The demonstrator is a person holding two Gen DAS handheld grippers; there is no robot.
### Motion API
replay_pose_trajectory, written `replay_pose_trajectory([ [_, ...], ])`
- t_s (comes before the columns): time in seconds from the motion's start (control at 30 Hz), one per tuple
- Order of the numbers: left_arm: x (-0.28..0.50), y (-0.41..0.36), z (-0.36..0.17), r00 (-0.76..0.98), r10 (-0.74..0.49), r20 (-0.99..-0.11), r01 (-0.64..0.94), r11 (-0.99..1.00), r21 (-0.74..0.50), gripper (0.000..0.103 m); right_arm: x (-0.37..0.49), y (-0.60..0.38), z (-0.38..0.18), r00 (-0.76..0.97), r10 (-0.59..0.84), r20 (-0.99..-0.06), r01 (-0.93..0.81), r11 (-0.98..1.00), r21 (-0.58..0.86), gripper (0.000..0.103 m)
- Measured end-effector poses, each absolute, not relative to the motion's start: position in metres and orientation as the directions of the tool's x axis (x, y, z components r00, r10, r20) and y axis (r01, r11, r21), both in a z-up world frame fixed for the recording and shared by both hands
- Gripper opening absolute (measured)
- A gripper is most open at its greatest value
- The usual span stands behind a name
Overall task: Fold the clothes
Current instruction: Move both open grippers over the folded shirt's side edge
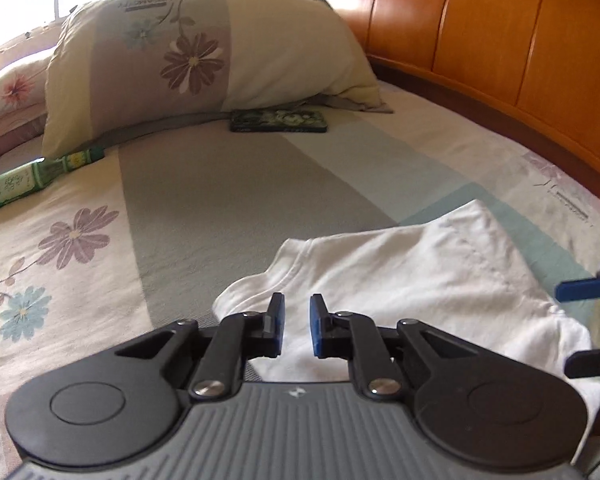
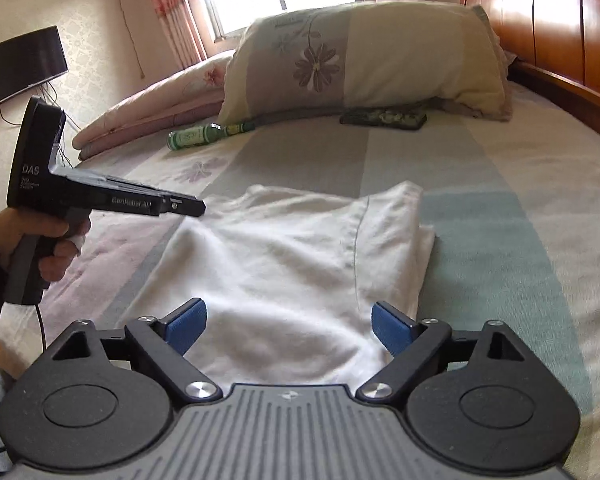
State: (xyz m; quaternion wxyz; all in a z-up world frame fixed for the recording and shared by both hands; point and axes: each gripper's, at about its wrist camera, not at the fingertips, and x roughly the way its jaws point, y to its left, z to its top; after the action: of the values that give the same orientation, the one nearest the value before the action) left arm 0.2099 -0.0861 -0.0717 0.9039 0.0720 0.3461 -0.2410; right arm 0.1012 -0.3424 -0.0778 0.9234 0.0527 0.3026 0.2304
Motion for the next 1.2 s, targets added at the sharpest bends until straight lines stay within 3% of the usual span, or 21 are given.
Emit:
replay_pose_trajectory([
  [0.1,0.203,-0.104,-0.074,0.576,-0.459,-0.676,0.559,0.825,-0.083,0.019,0.126,-0.336,-0.082,0.703,0.449,-0.552,-0.392,0.892,0.227,0.095],
  [0.2,0.195,-0.108,-0.090,0.539,-0.428,-0.725,0.560,0.825,-0.071,0.021,0.151,-0.329,-0.089,0.691,0.438,-0.576,-0.386,0.896,0.218,0.095],
  [0.3,0.182,-0.096,-0.095,0.561,-0.391,-0.729,0.531,0.846,-0.045,0.019,0.168,-0.345,-0.106,0.692,0.286,-0.663,-0.243,0.957,0.159,0.095],
  [0.4,0.163,-0.090,-0.078,0.583,-0.398,-0.709,0.526,0.849,-0.044,0.018,0.149,-0.360,-0.093,0.711,0.329,-0.621,-0.241,0.944,0.224,0.094],
  [0.53,0.140,-0.098,-0.071,0.540,-0.495,-0.680,0.594,0.797,-0.109,0.024,0.118,-0.363,-0.073,0.728,0.419,-0.543,-0.308,0.907,0.287,0.100],
  [0.67,0.132,-0.102,-0.091,0.524,-0.401,-0.751,0.520,0.850,-0.091,0.022,0.102,-0.341,-0.076,0.657,0.524,-0.542,-0.400,0.852,0.338,0.103],
  [0.77,0.116,-0.089,-0.083,0.563,-0.397,-0.725,0.485,0.869,-0.099,0.023,0.105,-0.334,-0.097,0.603,0.488,-0.631,-0.364,0.872,0.327,0.103],
  [0.9,0.093,-0.077,-0.071,0.633,-0.327,-0.702,0.445,0.895,-0.016,0.036,0.107,-0.341,-0.090,0.614,0.498,-0.612,-0.339,0.867,0.365,0.102],
  [1.03,0.089,-0.073,-0.074,0.656,-0.266,-0.706,0.413,0.910,0.041,0.037,0.129,-0.327,-0.066,0.681,0.471,-0.561,-0.359,0.882,0.305,0.103],
  [1.2,0.092,-0.067,-0.080,0.652,-0.251,-0.715,0.384,0.923,0.027,0.038,0.180,-0.314,-0.080,0.691,0.388,-0.610,-0.301,0.922,0.245,0.103],
])
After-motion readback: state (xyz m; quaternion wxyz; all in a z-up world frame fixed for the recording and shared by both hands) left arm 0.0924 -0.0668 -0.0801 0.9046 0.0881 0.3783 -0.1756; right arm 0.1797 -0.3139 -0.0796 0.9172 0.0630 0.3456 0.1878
